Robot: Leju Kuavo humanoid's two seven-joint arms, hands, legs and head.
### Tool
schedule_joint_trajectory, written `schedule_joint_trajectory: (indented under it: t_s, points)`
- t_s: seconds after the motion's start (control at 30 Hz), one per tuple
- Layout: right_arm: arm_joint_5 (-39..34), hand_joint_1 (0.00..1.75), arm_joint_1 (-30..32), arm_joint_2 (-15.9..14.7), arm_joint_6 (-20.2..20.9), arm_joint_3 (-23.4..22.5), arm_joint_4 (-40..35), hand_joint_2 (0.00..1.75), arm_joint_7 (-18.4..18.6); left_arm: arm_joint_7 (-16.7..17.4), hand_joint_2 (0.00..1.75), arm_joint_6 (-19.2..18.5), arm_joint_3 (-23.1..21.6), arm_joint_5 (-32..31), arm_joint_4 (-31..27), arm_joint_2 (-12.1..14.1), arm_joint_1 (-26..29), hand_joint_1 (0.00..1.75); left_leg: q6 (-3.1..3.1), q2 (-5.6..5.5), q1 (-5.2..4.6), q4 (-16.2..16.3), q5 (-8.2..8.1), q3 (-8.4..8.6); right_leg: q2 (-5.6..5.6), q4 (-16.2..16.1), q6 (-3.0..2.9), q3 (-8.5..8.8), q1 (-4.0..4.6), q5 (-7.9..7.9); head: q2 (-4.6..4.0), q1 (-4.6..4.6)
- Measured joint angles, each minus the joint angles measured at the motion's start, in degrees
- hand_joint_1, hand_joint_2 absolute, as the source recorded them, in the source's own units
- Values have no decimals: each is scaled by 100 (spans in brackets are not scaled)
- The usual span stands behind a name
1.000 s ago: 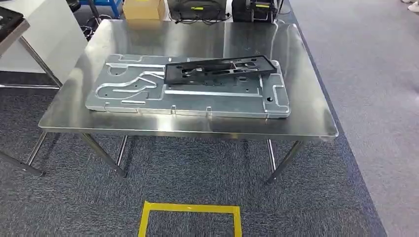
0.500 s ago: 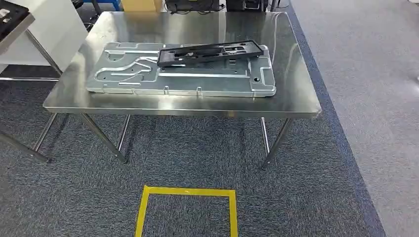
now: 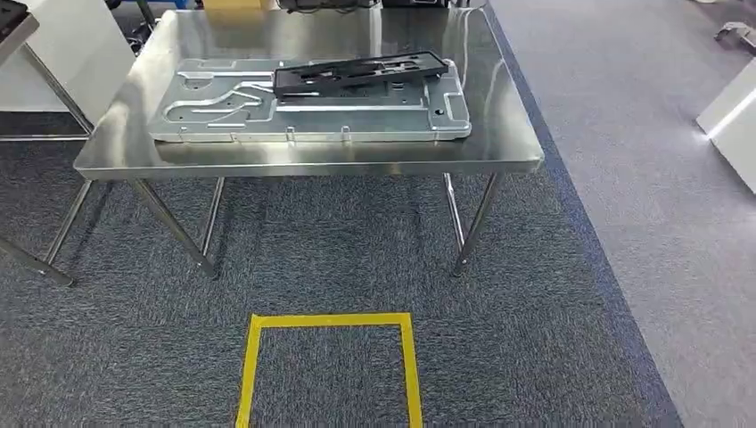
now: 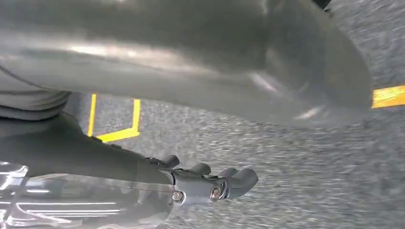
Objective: Take the parts from the cabinet and place them on the table.
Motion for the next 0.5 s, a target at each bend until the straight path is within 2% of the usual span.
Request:
schedule_joint_trajectory:
  t_s: [0.03, 0.07, 0.1, 0.17, 0.2, 0.23, 0.27, 0.3, 0.33, 0.37, 0.4, 0.43, 0.47, 0.5]
  points:
    - [0, 0, -20, 2, 7, 0, 0, 0, -2, 0, 0, 0, -4, -4, 0, 0, -13, 0, -36, -1, -7, 78, 37, -87, 7, -634, -17, 523, -3, -220, 0, 0]
    - [0, 0, -26, 2, 7, 0, -2, 0, -4, -7, 0, -2, -11, -9, 0, -7, -16, 0, -60, -5, -28, 160, 52, -143, 13, -1224, -48, 882, 31, -428, 0, -2]
    - [0, 0, -27, 2, 7, 0, 0, 0, -4, -7, 0, -2, -13, -11, 2, -11, -19, 0, -99, 1, -34, 165, 99, -167, 14, -1395, -111, 967, 33, -558, 0, -2]
    - [0, 0, -30, 4, 13, -2, 0, 0, -5, -11, 0, -2, -18, -11, 0, -11, -35, 0, -177, 0, -13, 125, 250, -202, 13, -1354, -209, 871, 77, -491, 0, -2]
    - [0, 0, 4, 7, 13, -2, 0, 0, -4, -13, 0, -2, -17, -11, 0, -11, -14, 0, -220, -16, -18, 124, 311, -219, -4, -1394, -268, 801, 41, -405, 0, 0]
    - [2, 0, -9, 13, 15, -7, 9, 0, -4, -13, 0, -2, -17, -11, 0, -11, -6, 0, -238, -29, 19, 201, 134, -289, -59, -1385, -320, 741, 36, -330, 0, -2]
    - [2, 0, -11, 13, 15, -9, 9, 0, -4, -13, 0, -2, -17, -11, 0, -11, 16, 0, -263, -28, 19, 401, -250, -346, -47, -1385, -360, 642, 38, -253, 0, 0]
    - [2, 0, -6, 13, 15, -11, 9, 0, -4, -13, 0, -2, -20, -11, 2, -11, 26, 0, -277, -25, 25, 769, -694, -410, -64, -1383, -388, 539, 50, -169, 0, -4]
    - [2, 0, 0, 13, 15, -15, 9, 0, -4, -13, 0, -2, -22, -11, 2, -13, 25, 0, -295, -25, 33, 1164, -1041, -467, -69, -1382, -392, 439, 67, -89, 0, -2]
    - [2, 0, 7, 13, 13, -20, 9, 0, -7, -13, 0, -2, -28, -13, 2, -17, 17, 0, -308, -25, 42, 1512, -1184, -487, -79, -1365, -397, 333, 79, -15, 0, -2]
    - [2, 0, 7, 13, 13, -24, 9, 0, -24, -15, 0, -4, -33, -17, 2, -17, 11, 0, -314, -25, 46, 1752, -1109, -465, -87, -1343, -393, 214, 87, 57, 0, -2]
    - [2, 0, 11, 13, 15, -31, 9, 0, -61, -15, 0, -4, -37, -19, 2, -17, 11, 0, -312, -25, 47, 1799, -864, -360, -95, -1310, -387, 85, 93, 125, 0, -2]
    - [-20, 0, 24, 13, 13, -37, 9, 0, -96, -15, 0, -4, -39, -20, 2, -17, 11, 0, -299, -32, 46, 1653, -603, -175, -59, -1272, -370, -28, 97, 186, 0, -2]
    - [-83, 0, 20, 15, 6, -59, 9, 0, -129, -15, 0, -4, -48, -28, 2, -17, 12, 0, -252, -64, 43, 1278, -406, 146, -28, -1229, -345, -149, 101, 247, 0, -4]
